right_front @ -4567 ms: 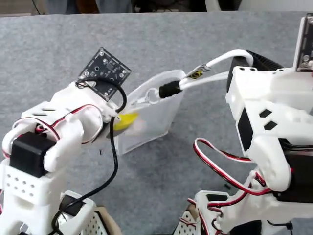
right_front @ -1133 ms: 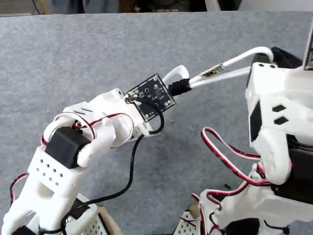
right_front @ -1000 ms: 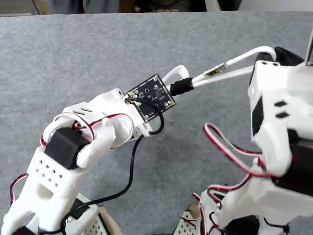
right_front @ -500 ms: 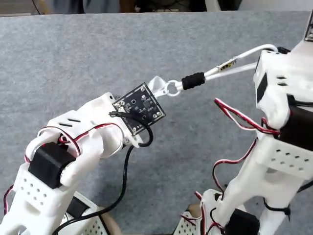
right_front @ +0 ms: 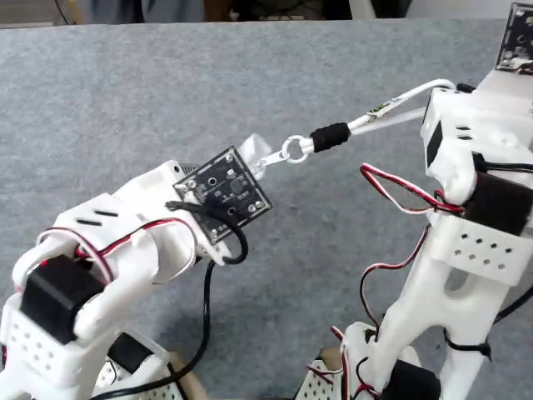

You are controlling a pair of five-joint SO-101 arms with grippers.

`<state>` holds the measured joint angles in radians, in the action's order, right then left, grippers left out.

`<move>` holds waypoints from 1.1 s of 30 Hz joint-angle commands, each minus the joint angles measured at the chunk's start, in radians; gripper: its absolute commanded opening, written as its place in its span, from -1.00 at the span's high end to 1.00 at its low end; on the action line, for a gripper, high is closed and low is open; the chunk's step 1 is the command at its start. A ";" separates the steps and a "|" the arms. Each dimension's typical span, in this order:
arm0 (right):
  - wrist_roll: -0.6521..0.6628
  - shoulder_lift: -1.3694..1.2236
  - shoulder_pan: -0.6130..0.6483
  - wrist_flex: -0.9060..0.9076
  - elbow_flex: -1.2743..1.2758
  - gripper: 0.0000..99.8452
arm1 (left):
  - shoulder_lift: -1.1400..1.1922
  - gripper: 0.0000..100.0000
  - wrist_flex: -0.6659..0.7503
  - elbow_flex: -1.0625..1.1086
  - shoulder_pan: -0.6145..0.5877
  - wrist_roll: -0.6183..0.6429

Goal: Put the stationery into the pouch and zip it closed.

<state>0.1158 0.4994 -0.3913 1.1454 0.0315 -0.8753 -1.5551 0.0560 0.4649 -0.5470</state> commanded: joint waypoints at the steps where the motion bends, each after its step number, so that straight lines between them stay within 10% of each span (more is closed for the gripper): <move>1: 0.009 -0.007 -0.058 -0.097 0.067 0.98 | -0.035 0.95 -0.032 -0.084 -0.004 0.011; 33: 0.009 -0.007 -0.061 -0.434 0.489 0.98 | -0.031 0.95 -0.055 -0.242 -0.004 0.112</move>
<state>0.1097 0.5025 -0.3882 0.7403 0.5531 -0.8677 -1.5919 -0.1051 0.4664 -0.4457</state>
